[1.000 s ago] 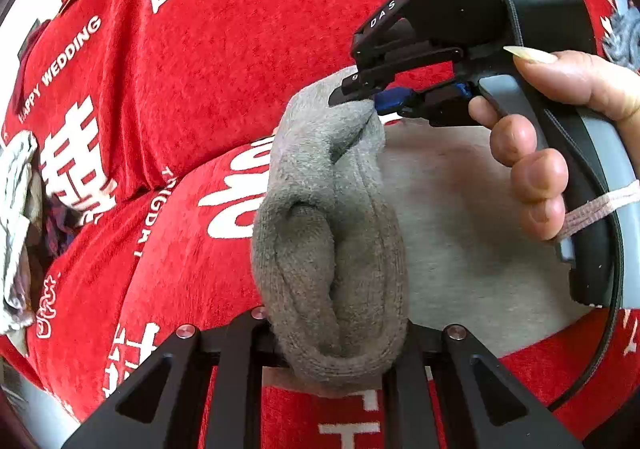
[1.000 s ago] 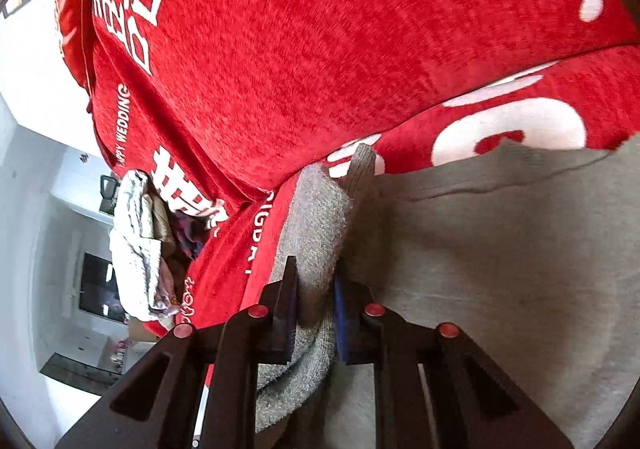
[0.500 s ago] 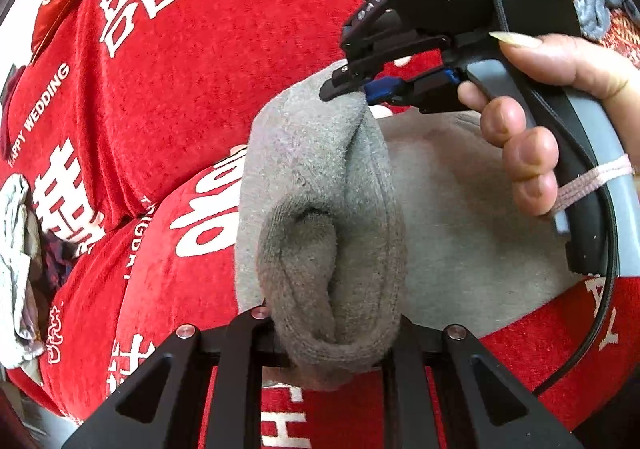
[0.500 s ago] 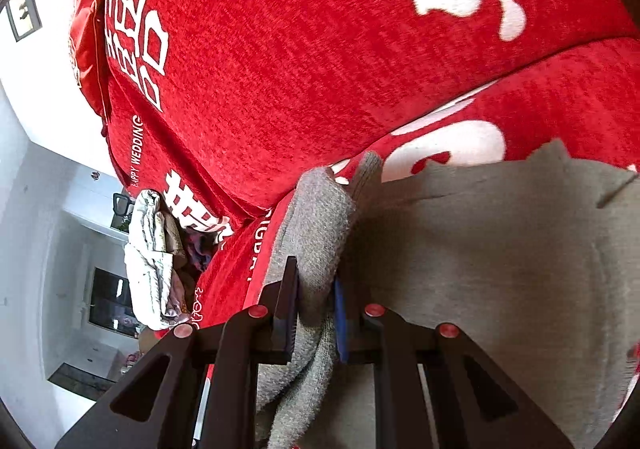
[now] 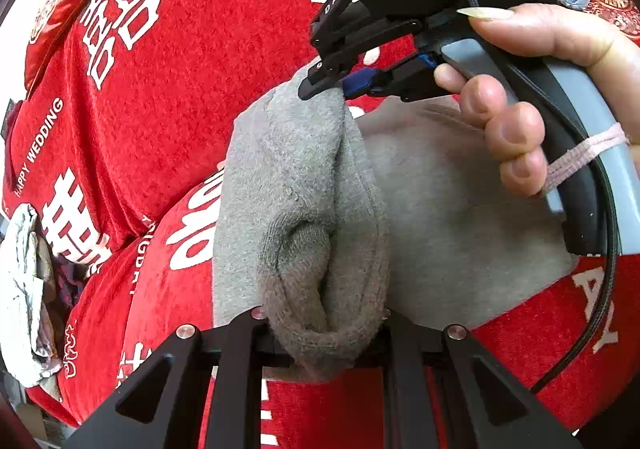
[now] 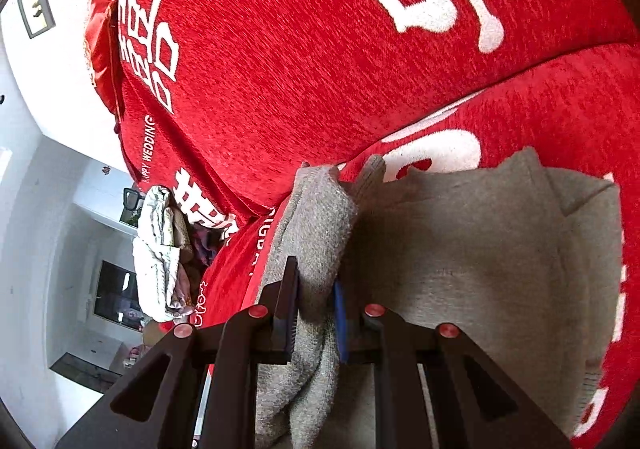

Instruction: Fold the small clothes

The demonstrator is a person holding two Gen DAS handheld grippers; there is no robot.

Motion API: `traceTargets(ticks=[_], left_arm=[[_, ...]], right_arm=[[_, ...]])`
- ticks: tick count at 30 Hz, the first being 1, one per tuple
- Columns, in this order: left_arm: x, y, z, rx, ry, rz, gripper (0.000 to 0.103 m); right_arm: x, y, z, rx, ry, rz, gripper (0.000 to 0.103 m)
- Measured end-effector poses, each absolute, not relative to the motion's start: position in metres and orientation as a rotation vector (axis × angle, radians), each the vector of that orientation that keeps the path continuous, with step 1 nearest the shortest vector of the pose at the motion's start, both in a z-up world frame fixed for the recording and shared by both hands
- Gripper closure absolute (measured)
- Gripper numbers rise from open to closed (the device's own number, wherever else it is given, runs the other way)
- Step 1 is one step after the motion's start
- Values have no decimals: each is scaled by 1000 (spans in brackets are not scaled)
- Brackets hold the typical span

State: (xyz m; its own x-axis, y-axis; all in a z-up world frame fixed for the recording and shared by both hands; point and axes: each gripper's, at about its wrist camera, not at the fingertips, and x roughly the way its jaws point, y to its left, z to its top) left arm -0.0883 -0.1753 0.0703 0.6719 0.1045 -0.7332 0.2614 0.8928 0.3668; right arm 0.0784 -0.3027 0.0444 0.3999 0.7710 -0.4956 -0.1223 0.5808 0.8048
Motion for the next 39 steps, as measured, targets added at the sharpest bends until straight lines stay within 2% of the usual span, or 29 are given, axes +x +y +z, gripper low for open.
traceTargets(ticks=[39], left_arm=[[-89,-268,58,600,841,-154,85]], right_arm=[[86,-374,50,665,995,754,87]])
